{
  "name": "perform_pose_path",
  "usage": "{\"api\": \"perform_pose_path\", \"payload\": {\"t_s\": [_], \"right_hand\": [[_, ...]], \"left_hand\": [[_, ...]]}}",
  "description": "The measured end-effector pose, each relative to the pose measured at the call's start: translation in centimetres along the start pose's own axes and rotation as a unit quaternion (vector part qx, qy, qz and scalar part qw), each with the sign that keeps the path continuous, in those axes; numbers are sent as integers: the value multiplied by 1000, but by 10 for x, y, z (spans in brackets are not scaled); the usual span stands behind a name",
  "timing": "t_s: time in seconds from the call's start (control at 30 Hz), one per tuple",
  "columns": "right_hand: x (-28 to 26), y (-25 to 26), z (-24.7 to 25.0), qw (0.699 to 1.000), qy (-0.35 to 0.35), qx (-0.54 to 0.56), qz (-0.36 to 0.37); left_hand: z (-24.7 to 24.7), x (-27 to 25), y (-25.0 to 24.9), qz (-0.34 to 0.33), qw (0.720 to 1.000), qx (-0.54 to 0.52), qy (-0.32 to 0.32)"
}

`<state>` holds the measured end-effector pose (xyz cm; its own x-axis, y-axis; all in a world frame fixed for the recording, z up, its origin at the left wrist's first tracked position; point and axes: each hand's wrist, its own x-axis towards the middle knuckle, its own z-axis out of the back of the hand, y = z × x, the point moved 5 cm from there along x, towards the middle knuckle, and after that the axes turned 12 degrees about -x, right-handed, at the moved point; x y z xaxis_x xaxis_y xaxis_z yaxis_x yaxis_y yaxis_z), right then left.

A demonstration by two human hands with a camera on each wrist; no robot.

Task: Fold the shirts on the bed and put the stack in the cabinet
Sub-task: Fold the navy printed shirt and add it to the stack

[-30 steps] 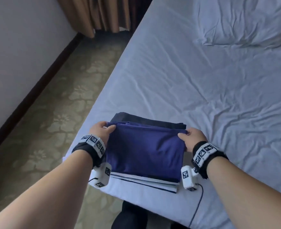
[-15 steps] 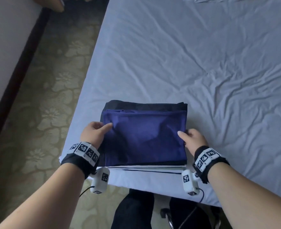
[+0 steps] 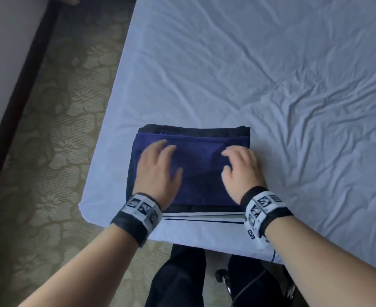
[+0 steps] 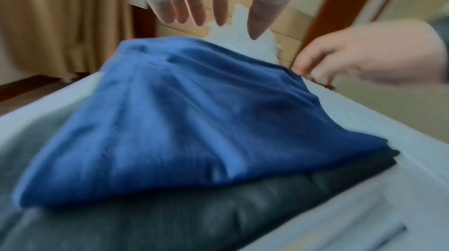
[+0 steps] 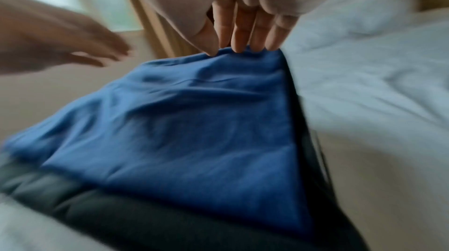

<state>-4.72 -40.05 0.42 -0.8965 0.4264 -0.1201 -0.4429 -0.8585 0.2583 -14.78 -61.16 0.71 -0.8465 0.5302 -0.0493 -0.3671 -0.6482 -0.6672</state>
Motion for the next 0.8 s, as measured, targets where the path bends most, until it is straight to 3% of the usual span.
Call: {"api": "perform_pose_path", "payload": {"t_s": [0.1,0.37,0.67,0.8], "right_hand": [[-2,30,-21,990,88,-69,91],[28,24,-49,966,206,-127,91],[46,20,-62,952,276,-101,91],[39,18,-74,954,279,-85,71]], "left_hand": [[-28,-4,3,24,986,106,125],[-44,23,43,81,938,159,296],[-62,25,53,126,908,143,373],[-69,18,55,121,908,144,375]]}}
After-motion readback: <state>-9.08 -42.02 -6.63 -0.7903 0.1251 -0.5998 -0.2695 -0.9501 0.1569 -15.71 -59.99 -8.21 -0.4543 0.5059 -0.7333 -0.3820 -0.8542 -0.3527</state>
